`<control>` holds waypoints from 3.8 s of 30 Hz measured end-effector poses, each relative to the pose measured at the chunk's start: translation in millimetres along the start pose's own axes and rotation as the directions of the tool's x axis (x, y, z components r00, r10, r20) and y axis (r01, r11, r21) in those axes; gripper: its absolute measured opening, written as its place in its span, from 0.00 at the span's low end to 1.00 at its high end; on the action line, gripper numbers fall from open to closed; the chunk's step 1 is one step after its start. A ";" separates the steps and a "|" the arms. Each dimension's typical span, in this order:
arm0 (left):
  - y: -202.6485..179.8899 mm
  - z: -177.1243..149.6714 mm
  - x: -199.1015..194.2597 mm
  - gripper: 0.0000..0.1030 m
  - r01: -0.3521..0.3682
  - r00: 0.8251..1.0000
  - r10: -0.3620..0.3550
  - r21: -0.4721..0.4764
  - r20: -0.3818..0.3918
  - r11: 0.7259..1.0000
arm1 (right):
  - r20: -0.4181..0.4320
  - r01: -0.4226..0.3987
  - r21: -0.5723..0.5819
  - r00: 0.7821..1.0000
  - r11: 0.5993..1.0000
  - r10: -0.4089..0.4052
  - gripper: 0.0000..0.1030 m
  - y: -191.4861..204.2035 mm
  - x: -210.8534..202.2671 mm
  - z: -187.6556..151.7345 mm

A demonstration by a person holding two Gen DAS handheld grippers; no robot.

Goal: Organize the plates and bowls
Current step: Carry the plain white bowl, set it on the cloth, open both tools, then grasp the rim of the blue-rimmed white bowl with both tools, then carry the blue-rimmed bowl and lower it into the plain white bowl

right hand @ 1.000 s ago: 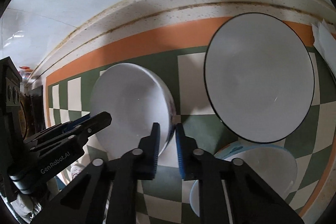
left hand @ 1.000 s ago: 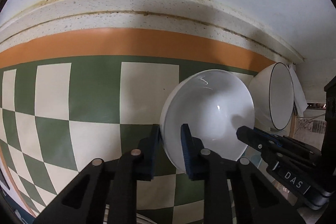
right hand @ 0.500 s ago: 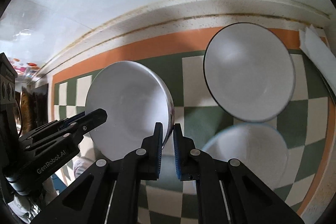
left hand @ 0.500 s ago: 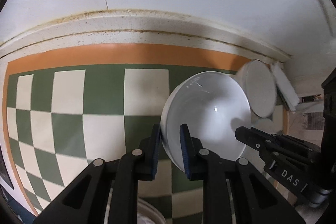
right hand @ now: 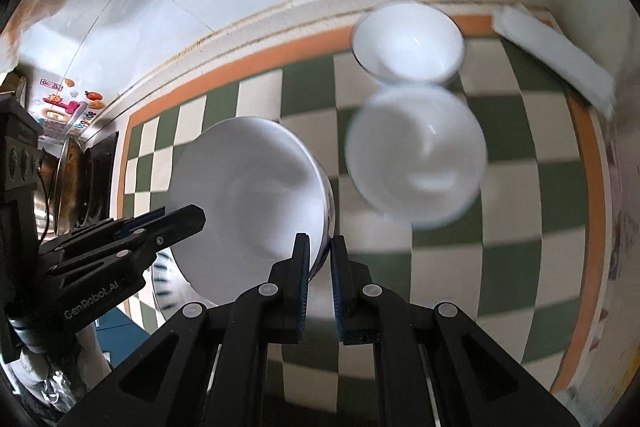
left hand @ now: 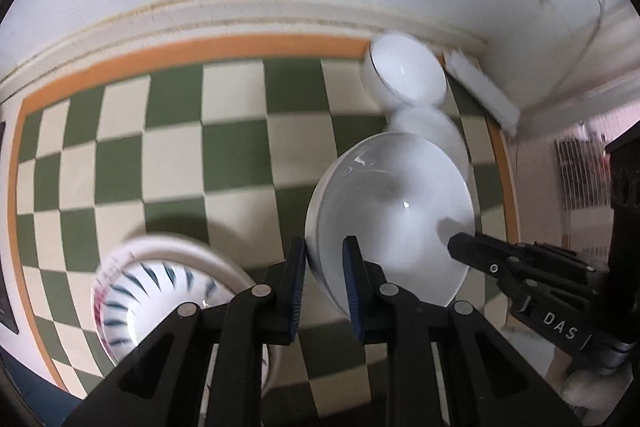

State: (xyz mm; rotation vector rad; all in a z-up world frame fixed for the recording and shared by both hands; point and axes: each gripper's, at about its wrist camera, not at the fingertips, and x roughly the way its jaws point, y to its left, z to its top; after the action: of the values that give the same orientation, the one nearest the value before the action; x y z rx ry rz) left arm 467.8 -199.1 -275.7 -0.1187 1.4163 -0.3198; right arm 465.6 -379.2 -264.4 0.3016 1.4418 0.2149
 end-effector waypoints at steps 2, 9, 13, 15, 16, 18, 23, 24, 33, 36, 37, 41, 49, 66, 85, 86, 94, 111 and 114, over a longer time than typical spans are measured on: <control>-3.7 -10.2 9.7 0.16 0.004 1.000 -0.004 0.007 -0.021 1.000 | -0.004 0.007 0.005 1.000 1.000 -0.007 0.11 -6.3 1.1 -16.2; -14.8 -33.2 53.2 0.16 -0.009 0.995 0.012 0.037 -0.097 0.999 | -0.041 0.021 0.071 0.999 0.997 -0.018 0.11 -43.9 33.5 -51.0; -19.1 -41.1 75.1 0.16 -0.027 0.991 0.033 0.049 -0.128 0.998 | -0.057 0.027 0.097 0.998 0.995 -0.021 0.11 -58.4 50.3 -59.2; -21.6 -45.4 82.0 0.16 -0.035 0.989 0.043 0.056 -0.140 0.998 | -0.060 0.039 0.096 0.998 0.995 -0.033 0.11 -62.0 54.9 -62.8; -22.5 -47.3 84.5 0.16 -0.040 0.988 0.047 0.056 -0.144 0.998 | -0.060 0.043 0.096 0.998 0.994 -0.037 0.11 -63.0 56.0 -64.0; -25.3 -48.2 88.5 0.16 -0.040 0.987 0.049 0.060 -0.154 0.997 | -0.056 0.043 0.099 0.998 0.994 -0.038 0.11 -64.7 55.5 -66.3; -31.6 -51.0 90.4 0.16 -0.048 0.985 0.059 0.070 -0.160 0.996 | -0.043 0.044 0.104 0.998 0.994 -0.040 0.11 -66.3 51.6 -66.2; -32.4 -50.9 90.0 0.16 -0.049 0.985 0.060 0.070 -0.159 0.996 | -0.042 0.048 0.101 0.998 0.994 -0.044 0.11 -64.7 51.6 -64.7; -33.6 -50.9 95.3 0.16 -0.046 0.985 0.056 0.066 -0.165 0.997 | -0.054 0.069 0.092 0.996 0.993 -0.064 0.11 -62.1 53.0 -64.6; -31.8 -51.4 94.5 0.16 -0.046 0.985 0.056 0.065 -0.165 0.997 | -0.057 0.069 0.095 0.996 0.993 -0.064 0.11 -63.3 53.9 -65.5; -32.9 -51.4 94.5 0.16 -0.046 0.985 0.056 0.066 -0.165 0.997 | -0.060 0.069 0.096 0.996 0.993 -0.064 0.11 -63.5 54.8 -65.7; -30.6 -54.3 86.9 0.16 -0.044 0.983 0.056 0.068 -0.175 0.997 | -0.066 0.053 0.110 0.997 0.993 -0.046 0.11 -67.1 56.0 -66.5; -31.0 -38.2 24.0 0.35 -0.025 0.998 0.028 0.049 -0.059 0.998 | -0.005 -0.038 0.182 0.999 0.983 0.040 0.27 -82.6 16.8 -60.1; -57.8 88.8 98.7 0.39 -0.005 0.991 0.007 0.019 -0.137 1.000 | 0.065 -0.036 0.295 0.998 0.955 0.017 0.60 -151.7 21.2 39.2; -67.8 90.1 111.3 0.10 -0.045 0.993 0.056 0.107 -0.101 0.993 | 0.047 -0.011 0.252 0.999 0.968 -0.001 0.09 -133.4 51.1 59.6; -69.6 90.0 108.2 0.10 -0.042 0.994 0.052 0.104 -0.098 0.994 | 0.051 -0.012 0.248 0.999 0.969 0.000 0.09 -129.9 48.1 59.5; -68.6 69.7 50.7 0.10 -0.028 0.998 0.034 0.114 -0.046 0.993 | 0.099 -0.036 0.198 0.995 0.980 0.016 0.09 -97.5 -2.4 47.2; -49.5 -3.0 9.9 0.10 -0.037 0.998 0.042 0.113 -0.043 0.993 | 0.096 -0.078 0.138 0.993 0.987 0.066 0.09 -44.7 -46.1 -35.4; -46.5 -13.5 17.1 0.10 -0.039 0.997 0.046 0.109 -0.064 0.993 | 0.075 -0.081 0.142 0.995 0.987 0.071 0.09 -45.0 -39.2 -45.9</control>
State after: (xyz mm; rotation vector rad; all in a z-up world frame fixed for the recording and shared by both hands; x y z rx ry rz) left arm 449.7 -246.9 -281.4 0.0107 1.4626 -0.3675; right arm 413.8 -431.0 -247.1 0.4786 1.3805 0.1602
